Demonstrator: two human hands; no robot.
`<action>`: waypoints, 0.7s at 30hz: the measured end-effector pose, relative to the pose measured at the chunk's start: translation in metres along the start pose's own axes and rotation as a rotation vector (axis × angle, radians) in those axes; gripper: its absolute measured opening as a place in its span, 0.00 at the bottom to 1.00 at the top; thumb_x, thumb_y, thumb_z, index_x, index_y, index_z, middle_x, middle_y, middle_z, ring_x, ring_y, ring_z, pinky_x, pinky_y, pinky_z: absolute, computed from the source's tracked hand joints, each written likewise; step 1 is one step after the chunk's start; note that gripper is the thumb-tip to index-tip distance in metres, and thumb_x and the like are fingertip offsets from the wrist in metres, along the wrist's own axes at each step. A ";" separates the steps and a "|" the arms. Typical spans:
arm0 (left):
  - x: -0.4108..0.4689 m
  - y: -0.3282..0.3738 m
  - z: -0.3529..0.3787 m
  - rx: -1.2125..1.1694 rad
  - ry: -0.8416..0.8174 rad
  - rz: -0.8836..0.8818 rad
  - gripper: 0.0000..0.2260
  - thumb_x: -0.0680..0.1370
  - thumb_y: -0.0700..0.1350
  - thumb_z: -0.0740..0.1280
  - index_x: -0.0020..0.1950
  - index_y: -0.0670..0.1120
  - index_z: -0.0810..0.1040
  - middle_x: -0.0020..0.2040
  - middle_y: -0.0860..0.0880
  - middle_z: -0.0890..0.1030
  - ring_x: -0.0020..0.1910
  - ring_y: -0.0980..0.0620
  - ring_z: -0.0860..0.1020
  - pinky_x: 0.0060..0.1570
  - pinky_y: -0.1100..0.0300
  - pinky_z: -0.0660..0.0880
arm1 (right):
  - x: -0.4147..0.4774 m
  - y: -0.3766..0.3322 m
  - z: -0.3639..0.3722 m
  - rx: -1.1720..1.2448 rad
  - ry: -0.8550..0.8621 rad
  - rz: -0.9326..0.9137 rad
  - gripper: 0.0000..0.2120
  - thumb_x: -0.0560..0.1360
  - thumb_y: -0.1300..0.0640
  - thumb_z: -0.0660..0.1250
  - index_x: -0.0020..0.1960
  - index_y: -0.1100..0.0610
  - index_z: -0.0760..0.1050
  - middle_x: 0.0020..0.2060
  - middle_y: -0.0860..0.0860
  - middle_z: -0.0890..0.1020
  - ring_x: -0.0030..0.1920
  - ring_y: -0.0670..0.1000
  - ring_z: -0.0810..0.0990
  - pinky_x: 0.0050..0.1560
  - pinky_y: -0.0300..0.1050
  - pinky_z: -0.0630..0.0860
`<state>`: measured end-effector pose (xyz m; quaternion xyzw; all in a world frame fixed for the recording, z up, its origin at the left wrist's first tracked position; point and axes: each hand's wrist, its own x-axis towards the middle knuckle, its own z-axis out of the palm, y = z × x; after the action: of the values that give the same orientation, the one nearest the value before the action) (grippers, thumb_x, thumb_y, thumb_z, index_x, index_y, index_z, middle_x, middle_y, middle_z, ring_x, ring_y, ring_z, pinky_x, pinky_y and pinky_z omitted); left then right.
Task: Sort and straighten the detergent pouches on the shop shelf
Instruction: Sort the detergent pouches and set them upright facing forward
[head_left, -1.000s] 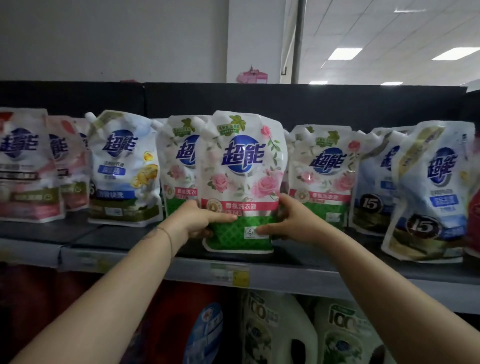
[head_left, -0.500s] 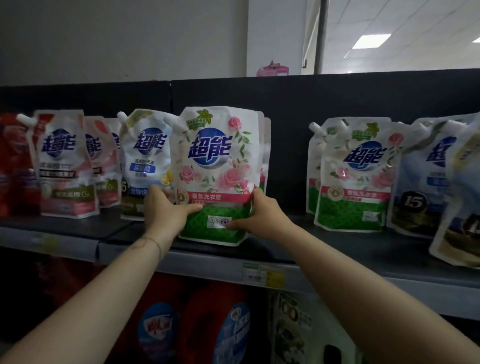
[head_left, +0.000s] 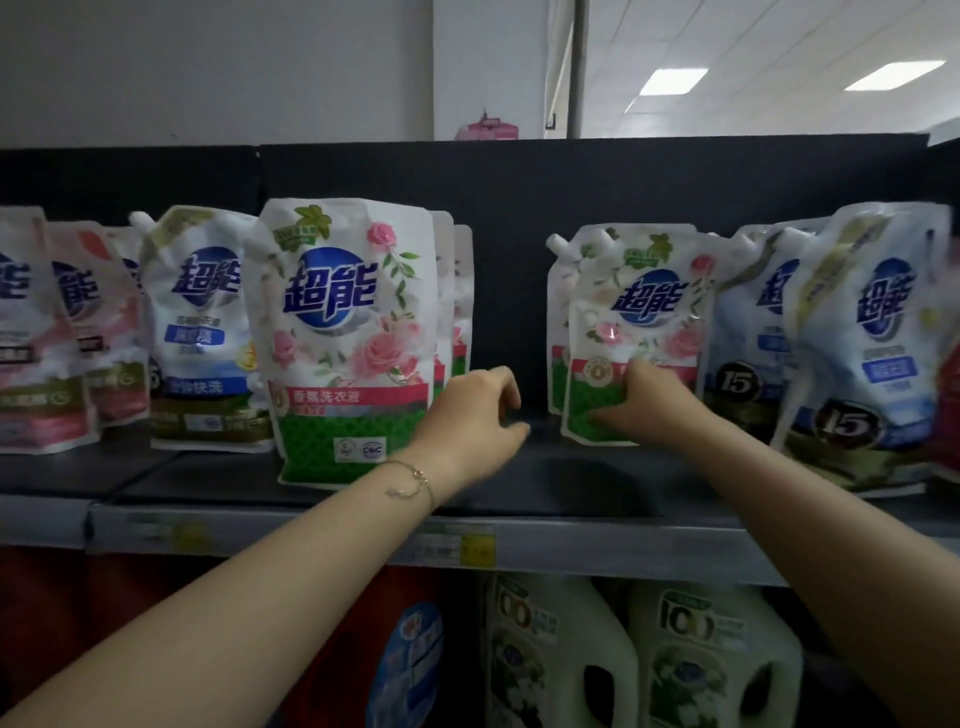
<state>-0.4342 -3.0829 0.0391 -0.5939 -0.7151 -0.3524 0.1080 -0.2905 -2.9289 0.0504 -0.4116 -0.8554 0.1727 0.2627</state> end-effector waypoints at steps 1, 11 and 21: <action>0.009 0.007 0.008 -0.016 -0.057 -0.015 0.10 0.74 0.47 0.71 0.50 0.49 0.74 0.45 0.52 0.75 0.44 0.53 0.75 0.44 0.58 0.74 | 0.001 0.010 -0.008 0.051 0.009 0.043 0.37 0.69 0.52 0.75 0.72 0.60 0.62 0.63 0.55 0.75 0.62 0.56 0.75 0.62 0.51 0.74; 0.097 0.025 0.088 -0.371 -0.229 -0.354 0.32 0.76 0.52 0.69 0.72 0.40 0.59 0.68 0.43 0.72 0.65 0.44 0.73 0.62 0.54 0.72 | 0.036 0.058 -0.026 0.446 0.068 0.334 0.41 0.67 0.51 0.78 0.71 0.62 0.60 0.65 0.58 0.73 0.63 0.59 0.74 0.63 0.58 0.73; 0.157 0.007 0.104 -0.897 -0.162 -0.559 0.60 0.61 0.70 0.72 0.77 0.52 0.36 0.77 0.43 0.57 0.71 0.40 0.65 0.68 0.40 0.65 | 0.065 0.073 -0.031 0.575 -0.140 0.243 0.27 0.68 0.56 0.77 0.65 0.57 0.73 0.58 0.53 0.81 0.56 0.55 0.80 0.57 0.51 0.76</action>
<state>-0.4431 -2.8952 0.0565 -0.3938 -0.6311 -0.5920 -0.3100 -0.2609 -2.8308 0.0581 -0.4069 -0.7322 0.4652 0.2862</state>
